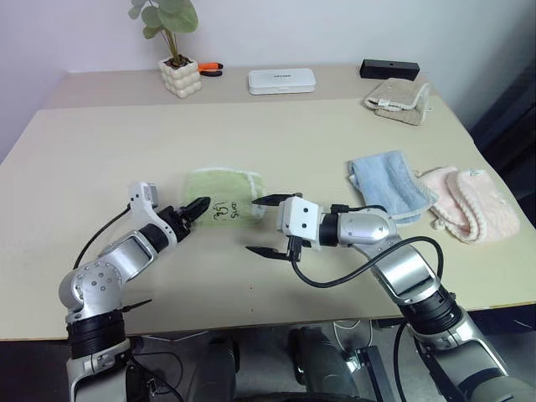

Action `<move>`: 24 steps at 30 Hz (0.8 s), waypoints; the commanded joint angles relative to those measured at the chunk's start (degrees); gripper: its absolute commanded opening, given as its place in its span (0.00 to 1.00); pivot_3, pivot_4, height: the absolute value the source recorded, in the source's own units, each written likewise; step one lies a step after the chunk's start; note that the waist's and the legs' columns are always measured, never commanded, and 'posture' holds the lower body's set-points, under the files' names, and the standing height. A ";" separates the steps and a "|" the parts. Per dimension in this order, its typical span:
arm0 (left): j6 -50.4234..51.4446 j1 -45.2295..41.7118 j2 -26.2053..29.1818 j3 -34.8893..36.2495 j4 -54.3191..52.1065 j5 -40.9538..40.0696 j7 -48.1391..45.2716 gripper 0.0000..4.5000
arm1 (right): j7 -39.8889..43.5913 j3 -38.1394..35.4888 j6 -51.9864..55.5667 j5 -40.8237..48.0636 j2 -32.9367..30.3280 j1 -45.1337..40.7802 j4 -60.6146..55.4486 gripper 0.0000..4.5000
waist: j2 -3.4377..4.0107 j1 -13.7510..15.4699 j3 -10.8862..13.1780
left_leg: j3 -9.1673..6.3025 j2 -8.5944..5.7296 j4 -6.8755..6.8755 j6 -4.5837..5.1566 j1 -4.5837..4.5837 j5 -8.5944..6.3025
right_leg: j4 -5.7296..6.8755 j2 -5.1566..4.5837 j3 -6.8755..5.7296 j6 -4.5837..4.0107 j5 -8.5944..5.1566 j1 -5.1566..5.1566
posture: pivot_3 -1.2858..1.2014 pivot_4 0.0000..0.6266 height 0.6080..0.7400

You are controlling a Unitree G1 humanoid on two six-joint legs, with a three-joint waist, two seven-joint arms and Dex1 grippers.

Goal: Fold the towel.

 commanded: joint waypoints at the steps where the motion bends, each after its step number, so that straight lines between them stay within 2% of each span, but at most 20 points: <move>1: -0.10 -1.46 -0.05 -0.40 -0.41 -0.60 -0.25 0.26 | -1.15 -0.75 -1.21 -0.47 0.29 -0.29 -1.94 1.00 | 0.00 0.10 0.00 | 0.00 0.00 0.00 0.00 0.00 0.00 | 0.00 0.00 0.00 0.00 0.00 0.00 | 0.52 0.24 0.98; 3: -0.59 -1.42 -0.11 -0.38 -0.47 -0.38 -0.14 0.02 | -1.51 -0.76 -1.26 -0.71 0.23 -0.24 -1.94 1.00 | 0.00 0.13 0.00 | 0.00 -0.01 0.01 -0.01 0.00 0.00 | -0.01 -0.01 0.00 0.00 0.00 0.00 | 0.52 0.24 0.98; 4: -1.26 -1.43 -0.31 -0.21 -0.55 -0.27 -0.21 0.01 | -1.67 -0.76 -1.28 -0.79 0.21 -0.22 -1.93 1.00 | 0.00 0.13 0.00 | 0.01 -0.01 0.01 -0.01 0.00 0.01 | -0.01 -0.01 0.00 0.00 0.00 0.00 | 0.52 0.24 0.98; 8: -12.15 -2.33 -1.35 3.30 -2.12 2.57 -0.43 0.01 | -2.35 -0.89 -1.63 -1.13 0.31 -0.12 -1.78 1.00 | 0.00 0.18 0.00 | 0.01 -0.01 0.00 -0.01 0.00 0.01 | -0.02 -0.01 0.00 0.00 0.00 0.00 | 0.52 0.24 0.98; 13: -28.05 -5.35 1.68 14.04 3.97 9.28 7.99 0.01 | -2.39 -1.43 -1.84 -0.79 0.25 -0.32 -1.49 1.00 | 0.00 -0.23 0.00 | 0.00 0.00 -0.03 -0.02 0.02 0.01 | -0.02 0.02 0.01 -0.01 0.00 -0.01 | 0.52 0.24 0.98; 15: -33.76 -5.52 3.30 21.15 7.76 9.91 12.92 0.01 | -2.25 -1.61 -2.05 -0.56 0.27 -0.52 -1.14 1.00 | 0.00 -0.29 0.00 | 0.02 0.00 -0.05 -0.02 0.03 0.01 | -0.03 0.02 0.03 -0.01 0.00 -0.03 | 0.52 0.24 0.98; 18: -37.21 -1.96 2.54 27.66 10.51 9.90 18.99 0.01 | -1.90 -1.64 -2.76 -0.50 0.20 -0.79 -0.31 1.00 | 0.00 -0.07 0.00 | 0.03 0.00 -0.06 -0.01 0.01 0.00 | -0.06 -0.01 0.03 -0.01 0.00 -0.04 | 0.52 0.24 0.98; 23: -38.01 4.37 -2.20 31.06 8.50 7.74 24.73 0.01 | -1.43 -1.79 -3.96 -0.41 0.11 -1.15 1.15 1.00 | -0.31 1.31 -0.06 | 0.01 -0.15 0.03 -0.02 -0.03 0.01 | -0.08 -0.19 -0.02 0.02 0.01 0.04 | 0.52 0.24 0.98; 24: -38.16 5.32 -3.26 31.54 7.58 7.07 25.66 0.08 | -1.32 -1.79 -4.20 -0.39 0.10 -1.22 1.49 1.00 | -0.43 1.70 -0.13 | -0.01 -0.14 0.06 -0.03 -0.04 0.01 | -0.09 -0.17 -0.03 0.02 0.01 0.04 | 0.52 0.24 0.98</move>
